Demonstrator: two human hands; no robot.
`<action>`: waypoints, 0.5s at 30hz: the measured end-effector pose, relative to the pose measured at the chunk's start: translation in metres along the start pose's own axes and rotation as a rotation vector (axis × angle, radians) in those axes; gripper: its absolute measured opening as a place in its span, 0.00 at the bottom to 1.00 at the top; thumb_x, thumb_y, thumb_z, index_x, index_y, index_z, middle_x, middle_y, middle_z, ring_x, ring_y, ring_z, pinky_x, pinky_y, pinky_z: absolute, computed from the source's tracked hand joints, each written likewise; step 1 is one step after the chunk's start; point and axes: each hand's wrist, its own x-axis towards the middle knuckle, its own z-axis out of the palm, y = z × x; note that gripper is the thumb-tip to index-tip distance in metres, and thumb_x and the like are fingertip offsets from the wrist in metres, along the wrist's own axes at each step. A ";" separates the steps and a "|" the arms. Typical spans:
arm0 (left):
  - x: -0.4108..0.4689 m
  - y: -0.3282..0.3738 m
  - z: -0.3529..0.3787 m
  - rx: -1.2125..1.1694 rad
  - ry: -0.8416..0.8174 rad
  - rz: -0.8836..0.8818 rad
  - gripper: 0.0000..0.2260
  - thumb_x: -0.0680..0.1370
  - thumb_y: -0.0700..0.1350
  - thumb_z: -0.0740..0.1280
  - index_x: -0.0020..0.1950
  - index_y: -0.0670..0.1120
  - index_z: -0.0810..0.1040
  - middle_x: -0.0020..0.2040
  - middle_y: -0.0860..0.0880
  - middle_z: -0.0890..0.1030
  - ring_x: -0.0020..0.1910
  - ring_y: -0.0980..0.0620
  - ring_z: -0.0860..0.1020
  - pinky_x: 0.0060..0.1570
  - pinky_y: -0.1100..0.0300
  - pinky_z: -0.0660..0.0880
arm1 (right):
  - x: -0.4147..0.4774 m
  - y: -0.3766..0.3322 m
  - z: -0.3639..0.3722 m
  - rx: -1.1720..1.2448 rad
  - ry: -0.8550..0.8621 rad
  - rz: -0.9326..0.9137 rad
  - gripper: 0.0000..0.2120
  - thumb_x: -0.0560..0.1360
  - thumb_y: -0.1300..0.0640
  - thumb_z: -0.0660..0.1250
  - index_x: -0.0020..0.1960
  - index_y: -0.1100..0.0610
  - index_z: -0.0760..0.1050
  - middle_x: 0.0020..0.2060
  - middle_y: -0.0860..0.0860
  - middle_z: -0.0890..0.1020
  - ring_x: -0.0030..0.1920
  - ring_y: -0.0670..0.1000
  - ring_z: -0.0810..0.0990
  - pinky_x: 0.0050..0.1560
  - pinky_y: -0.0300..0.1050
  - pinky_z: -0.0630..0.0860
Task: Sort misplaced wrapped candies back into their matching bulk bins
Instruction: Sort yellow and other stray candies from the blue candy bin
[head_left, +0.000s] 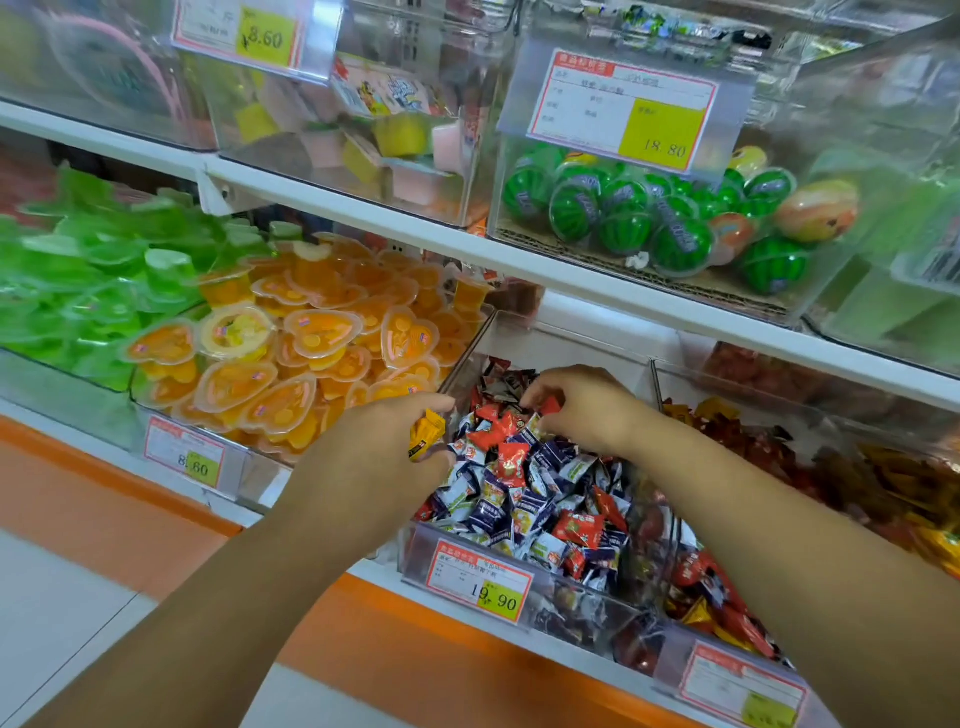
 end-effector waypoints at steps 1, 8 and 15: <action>0.000 0.000 0.000 0.005 -0.005 0.002 0.20 0.77 0.54 0.67 0.68 0.62 0.70 0.26 0.53 0.72 0.22 0.56 0.67 0.25 0.61 0.64 | 0.000 -0.002 -0.002 0.014 0.018 -0.039 0.14 0.77 0.62 0.66 0.59 0.49 0.77 0.54 0.46 0.76 0.47 0.50 0.78 0.43 0.40 0.73; 0.002 0.005 0.000 0.043 -0.017 -0.002 0.21 0.78 0.53 0.66 0.70 0.61 0.69 0.29 0.57 0.65 0.21 0.60 0.69 0.20 0.67 0.57 | 0.009 -0.022 0.022 -0.081 -0.315 -0.088 0.19 0.84 0.52 0.50 0.74 0.51 0.64 0.71 0.53 0.68 0.60 0.53 0.75 0.58 0.43 0.69; 0.001 0.006 0.000 0.041 -0.028 0.012 0.21 0.78 0.51 0.66 0.71 0.59 0.69 0.38 0.54 0.77 0.19 0.61 0.68 0.18 0.67 0.60 | 0.012 -0.010 0.019 -0.021 -0.244 -0.017 0.12 0.76 0.55 0.70 0.59 0.52 0.77 0.58 0.47 0.75 0.52 0.46 0.71 0.45 0.38 0.67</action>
